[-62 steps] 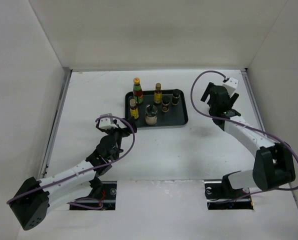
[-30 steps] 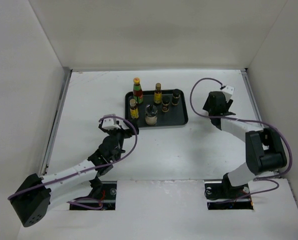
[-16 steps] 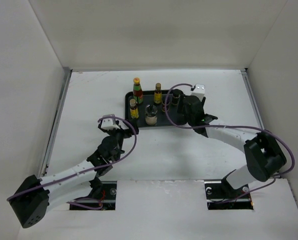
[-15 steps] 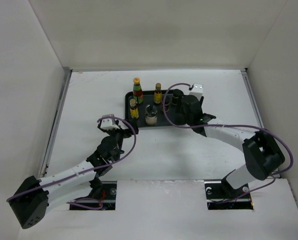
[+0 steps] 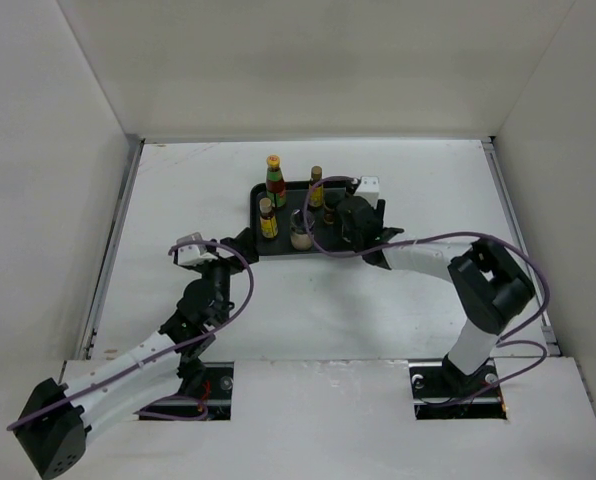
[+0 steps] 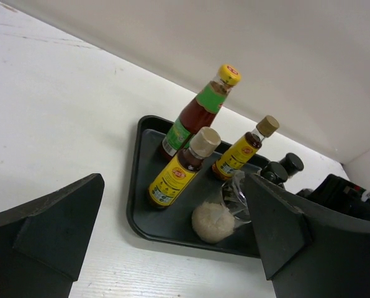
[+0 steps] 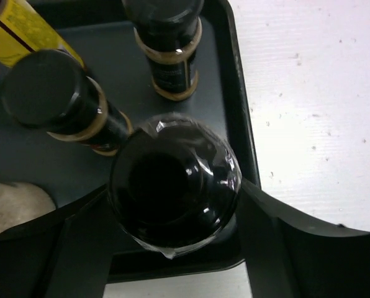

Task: Organize the condiment bottles

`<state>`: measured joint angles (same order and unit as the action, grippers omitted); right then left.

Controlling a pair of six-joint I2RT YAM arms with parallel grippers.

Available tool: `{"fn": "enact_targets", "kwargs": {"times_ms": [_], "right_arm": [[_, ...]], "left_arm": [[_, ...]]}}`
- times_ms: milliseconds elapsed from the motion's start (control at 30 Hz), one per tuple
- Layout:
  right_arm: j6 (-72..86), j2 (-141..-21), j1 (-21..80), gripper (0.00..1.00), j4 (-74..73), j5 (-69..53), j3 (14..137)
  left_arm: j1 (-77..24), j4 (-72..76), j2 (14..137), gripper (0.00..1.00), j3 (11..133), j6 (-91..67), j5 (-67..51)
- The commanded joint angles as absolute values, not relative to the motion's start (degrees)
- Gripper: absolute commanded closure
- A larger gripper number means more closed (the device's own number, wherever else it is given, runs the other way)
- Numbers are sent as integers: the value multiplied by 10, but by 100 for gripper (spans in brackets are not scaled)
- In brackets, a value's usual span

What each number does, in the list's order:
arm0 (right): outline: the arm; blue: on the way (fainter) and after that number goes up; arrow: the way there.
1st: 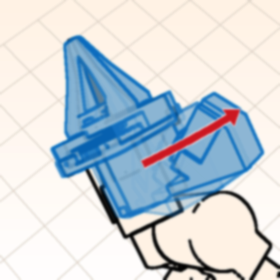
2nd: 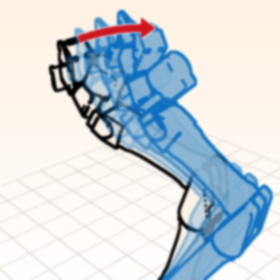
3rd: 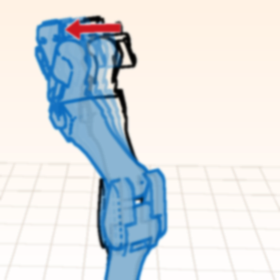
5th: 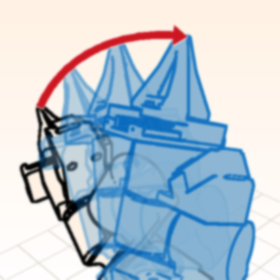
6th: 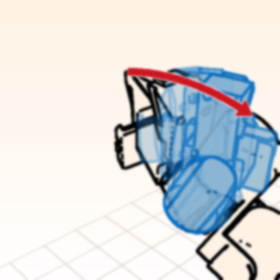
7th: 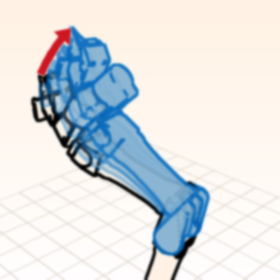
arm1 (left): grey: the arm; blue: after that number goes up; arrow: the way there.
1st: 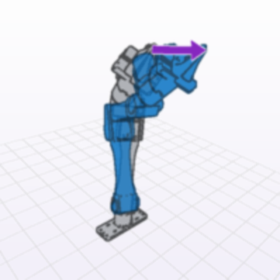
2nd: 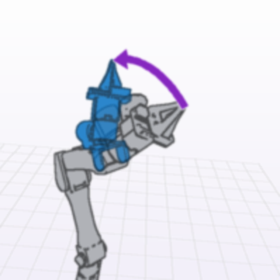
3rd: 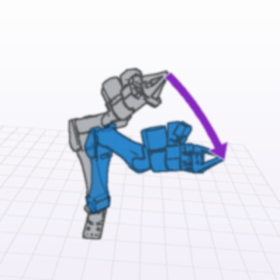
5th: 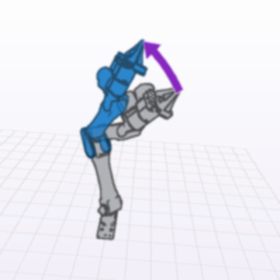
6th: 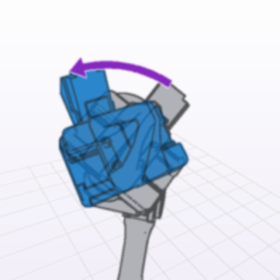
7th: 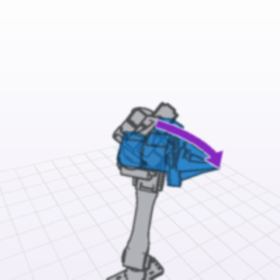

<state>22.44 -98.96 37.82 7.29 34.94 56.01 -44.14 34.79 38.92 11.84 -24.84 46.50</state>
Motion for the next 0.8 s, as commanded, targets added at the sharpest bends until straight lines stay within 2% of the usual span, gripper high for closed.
{"fn": "enact_targets", "kwargs": {"times_ms": [0, 233, 467, 633, 767], "right_arm": [[237, -986, 391, 21, 101, 361, 592], [237, -907, 392, 1, 97, 367, 565], [218, -738, 374, 0, 80, 362, 513], [222, -645, 268, 0, 120, 315, 443], [280, -621, 166, 0, 176, 290, 372]], "left_arm": [[-439, 357, 375, 0, 112, -250, 492], [-436, 353, 373, 0, 112, -249, 499], [-440, 333, 366, 0, 117, -250, 525], [-451, 331, 385, 0, 127, -258, 549], [-449, 328, 394, 0, 131, -264, 554]]}}
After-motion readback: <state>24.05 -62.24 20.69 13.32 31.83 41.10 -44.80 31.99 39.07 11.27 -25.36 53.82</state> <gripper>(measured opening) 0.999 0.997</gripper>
